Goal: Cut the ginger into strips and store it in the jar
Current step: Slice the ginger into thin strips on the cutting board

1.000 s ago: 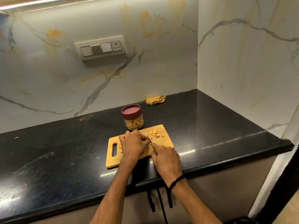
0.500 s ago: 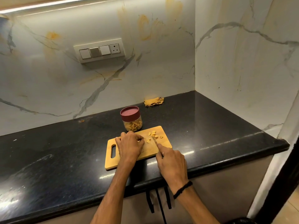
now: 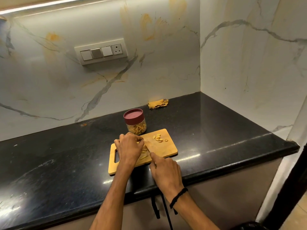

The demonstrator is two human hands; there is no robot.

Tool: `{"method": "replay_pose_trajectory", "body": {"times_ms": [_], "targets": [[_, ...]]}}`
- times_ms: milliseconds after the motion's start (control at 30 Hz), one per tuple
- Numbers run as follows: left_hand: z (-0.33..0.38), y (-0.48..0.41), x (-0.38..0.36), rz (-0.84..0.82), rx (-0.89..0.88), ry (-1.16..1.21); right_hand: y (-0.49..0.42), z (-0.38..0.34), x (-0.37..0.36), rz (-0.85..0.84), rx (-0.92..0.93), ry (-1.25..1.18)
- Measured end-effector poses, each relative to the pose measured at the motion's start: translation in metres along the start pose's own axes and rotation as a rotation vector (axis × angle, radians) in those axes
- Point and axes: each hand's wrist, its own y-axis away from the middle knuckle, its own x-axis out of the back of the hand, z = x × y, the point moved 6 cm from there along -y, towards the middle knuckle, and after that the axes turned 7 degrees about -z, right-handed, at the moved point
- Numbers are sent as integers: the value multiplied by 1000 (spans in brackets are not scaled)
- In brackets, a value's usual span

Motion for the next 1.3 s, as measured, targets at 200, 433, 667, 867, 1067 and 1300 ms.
{"method": "replay_pose_trajectory", "body": {"times_ms": [200,433,667,867,1067,1300], "targets": [[24,-11,-8,-98,-125,-14,-17,30,24,165,-76,-191],[51,-24,-34,-254,-193,-83,-36,68,36,272,-185,-344],[57,-33,-33,-146,-146,-112,-38,70,27,251,-160,-349],[46,-17,-10,28,-140,-51,-33,68,28,232,-140,-358],[31,13,-15,-110,-145,-160,-28,62,26,200,-131,-303],[13,12,-1,-98,-67,-41,-21,58,23,177,-113,-273]]}}
